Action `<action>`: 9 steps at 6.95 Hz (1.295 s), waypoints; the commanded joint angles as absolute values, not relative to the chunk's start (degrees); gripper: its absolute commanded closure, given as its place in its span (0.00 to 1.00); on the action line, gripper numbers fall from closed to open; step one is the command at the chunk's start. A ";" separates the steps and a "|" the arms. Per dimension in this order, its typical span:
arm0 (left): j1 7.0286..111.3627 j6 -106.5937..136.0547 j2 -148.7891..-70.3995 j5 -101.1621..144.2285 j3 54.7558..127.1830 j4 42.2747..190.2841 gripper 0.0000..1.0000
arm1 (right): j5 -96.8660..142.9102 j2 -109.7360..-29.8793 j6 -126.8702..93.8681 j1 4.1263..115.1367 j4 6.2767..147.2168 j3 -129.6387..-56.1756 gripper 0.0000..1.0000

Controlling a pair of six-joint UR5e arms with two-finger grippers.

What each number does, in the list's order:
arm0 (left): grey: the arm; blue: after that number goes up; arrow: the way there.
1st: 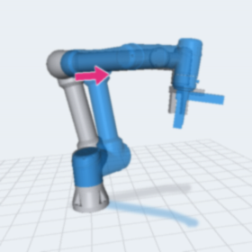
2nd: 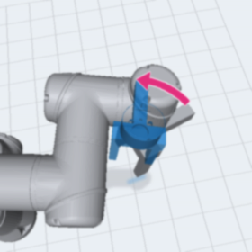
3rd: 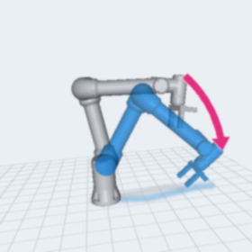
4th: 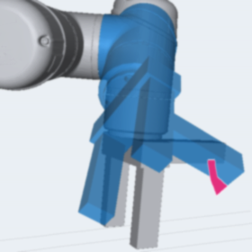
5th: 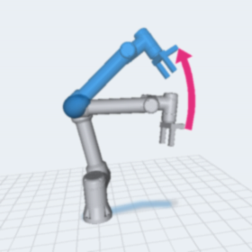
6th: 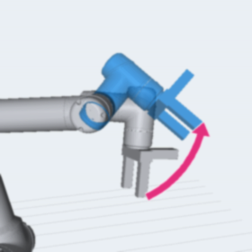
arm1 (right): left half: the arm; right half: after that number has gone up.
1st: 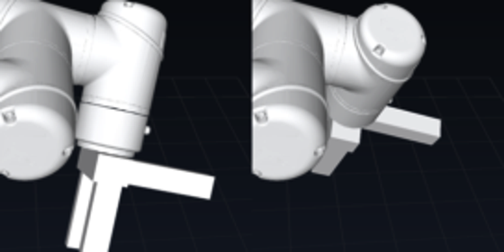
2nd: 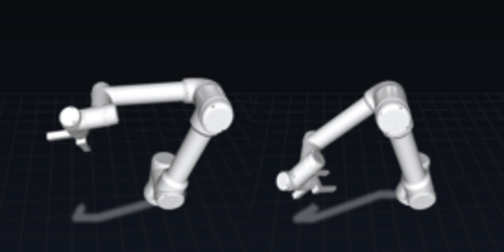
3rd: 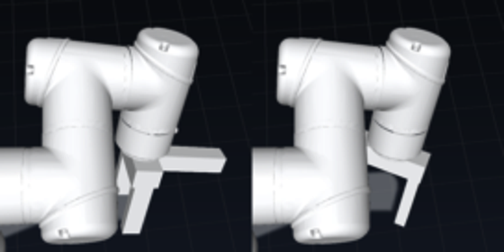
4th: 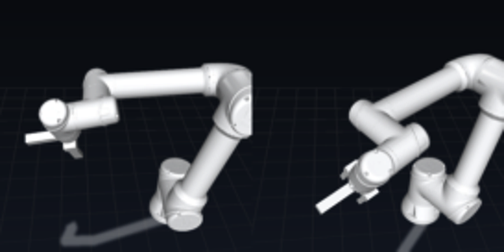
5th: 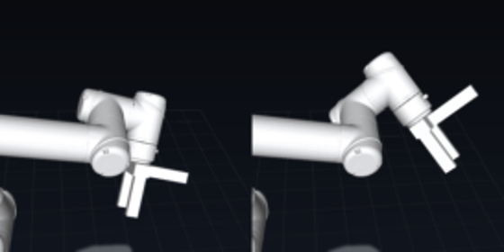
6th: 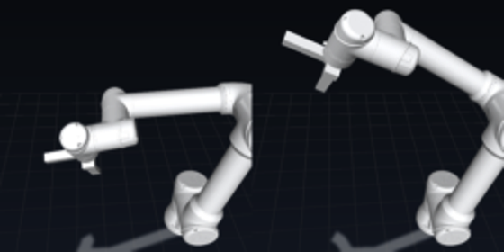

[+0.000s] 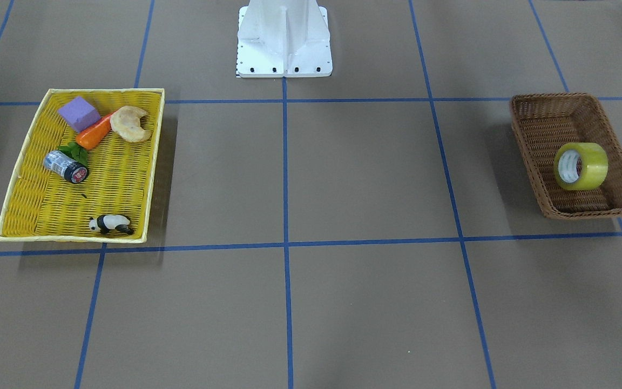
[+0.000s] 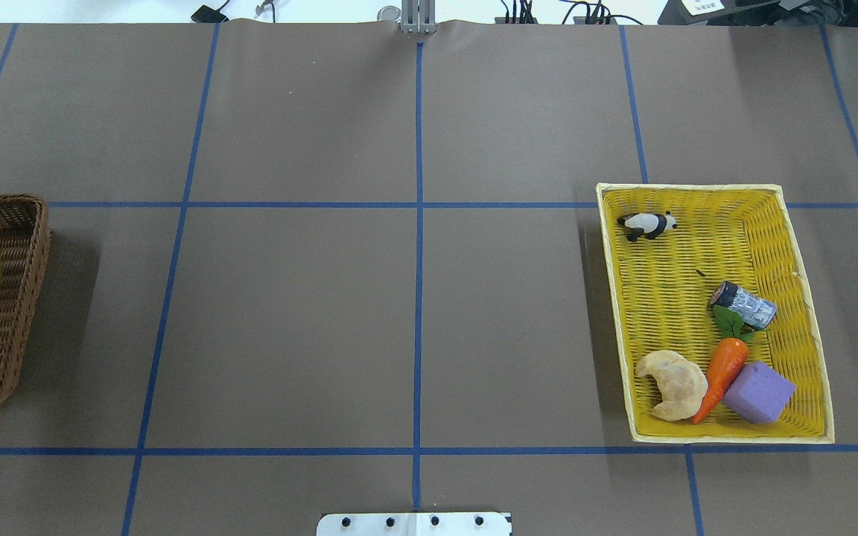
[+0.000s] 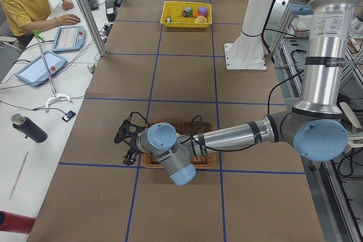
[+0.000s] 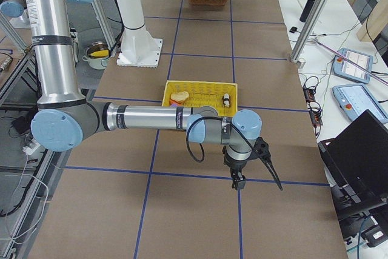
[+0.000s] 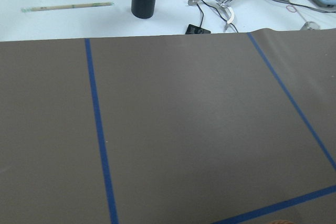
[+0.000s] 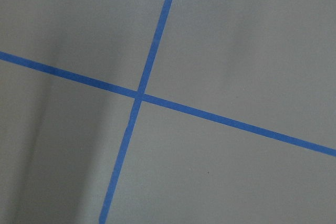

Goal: Move tape to another basket

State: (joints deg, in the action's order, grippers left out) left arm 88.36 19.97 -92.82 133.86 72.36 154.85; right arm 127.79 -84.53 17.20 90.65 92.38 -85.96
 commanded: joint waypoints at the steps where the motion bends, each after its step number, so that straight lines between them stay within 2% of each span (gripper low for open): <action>1: 91.83 3.76 -92.81 132.10 79.50 133.71 0.01 | 127.79 -84.99 17.23 90.70 92.37 -85.96 0.00; 3: 92.29 -3.50 -92.81 128.25 84.79 111.99 0.01 | 127.79 -85.51 17.23 90.79 92.37 -86.04 0.00; 6: 92.20 -3.60 -90.53 128.85 84.90 102.86 0.01 | 127.79 -85.52 17.14 90.70 92.37 -86.04 0.00; 8: 91.67 -3.60 -93.32 128.67 86.30 86.40 0.01 | 127.79 -85.69 17.14 90.70 92.37 -85.96 0.00; 9: 91.67 -3.60 -93.77 128.85 88.66 83.44 0.01 | 127.88 -85.69 16.96 90.70 92.46 -85.96 0.00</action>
